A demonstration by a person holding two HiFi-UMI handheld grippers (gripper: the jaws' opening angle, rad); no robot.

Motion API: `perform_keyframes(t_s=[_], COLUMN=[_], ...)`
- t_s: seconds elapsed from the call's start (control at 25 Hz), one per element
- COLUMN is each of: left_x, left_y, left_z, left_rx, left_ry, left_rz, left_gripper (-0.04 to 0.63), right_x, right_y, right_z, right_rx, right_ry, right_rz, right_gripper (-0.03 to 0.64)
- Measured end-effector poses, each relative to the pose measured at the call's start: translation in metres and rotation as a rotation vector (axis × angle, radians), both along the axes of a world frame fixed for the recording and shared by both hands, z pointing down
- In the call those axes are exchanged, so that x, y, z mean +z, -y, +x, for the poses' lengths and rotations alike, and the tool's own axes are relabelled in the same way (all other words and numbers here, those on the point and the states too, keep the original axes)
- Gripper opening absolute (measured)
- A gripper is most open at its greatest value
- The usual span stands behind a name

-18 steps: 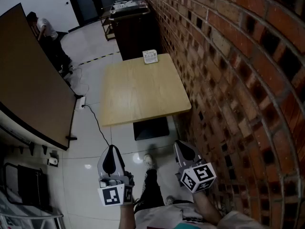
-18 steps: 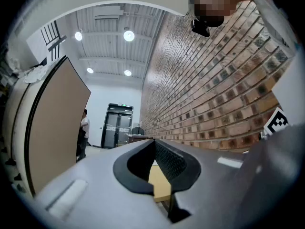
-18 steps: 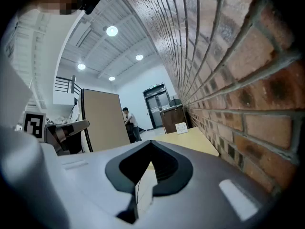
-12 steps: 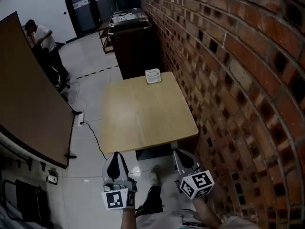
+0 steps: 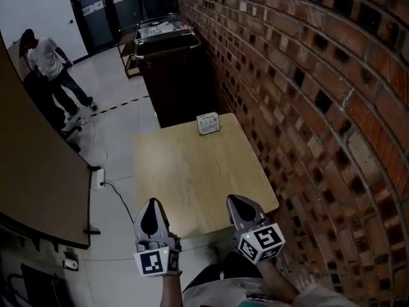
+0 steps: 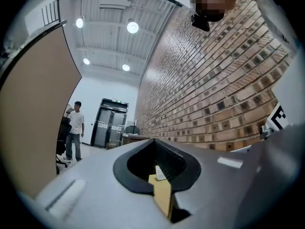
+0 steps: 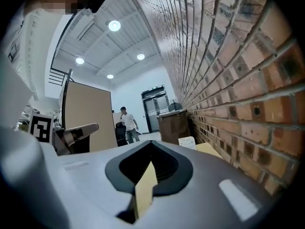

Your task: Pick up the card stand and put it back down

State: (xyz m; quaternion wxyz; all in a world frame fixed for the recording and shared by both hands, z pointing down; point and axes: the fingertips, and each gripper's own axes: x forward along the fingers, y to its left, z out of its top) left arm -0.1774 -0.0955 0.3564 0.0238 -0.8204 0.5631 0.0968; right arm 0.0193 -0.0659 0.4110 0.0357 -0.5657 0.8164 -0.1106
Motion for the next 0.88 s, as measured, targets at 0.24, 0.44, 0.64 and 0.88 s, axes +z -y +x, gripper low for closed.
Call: perform_keyframes(t_s=[0.24,0.44,0.64,0.88], left_x=[-0.005,-0.006,0.001,0.006], left_y=[0.022,0.038,0.052,0.073], left_z=[0.015,0.026,0.030,0.024], left_rx=[0.021,0.018,0.012,-0.024], left_ry=[-0.013,-0.022,-0.021,-0.034], left_rz=[-0.001,0.006,-0.013,-0.026], left_gripper=[0.003,0.003,0.003,0.003], right_x=[-0.007,-0.010,-0.012,-0.026], right_y=[0.029,0.056,0.081,0.138], right_z=[0.011,0.012,0.022,0.029], right_rx=[0.021,-0.001,0.001,0.003], right_ry=[0.006,-0.021,-0.039,-0.080], right_rz=[-0.001,0.013,0.027,0.084], right_gripper=[0.000,0.000,0.000,0.000])
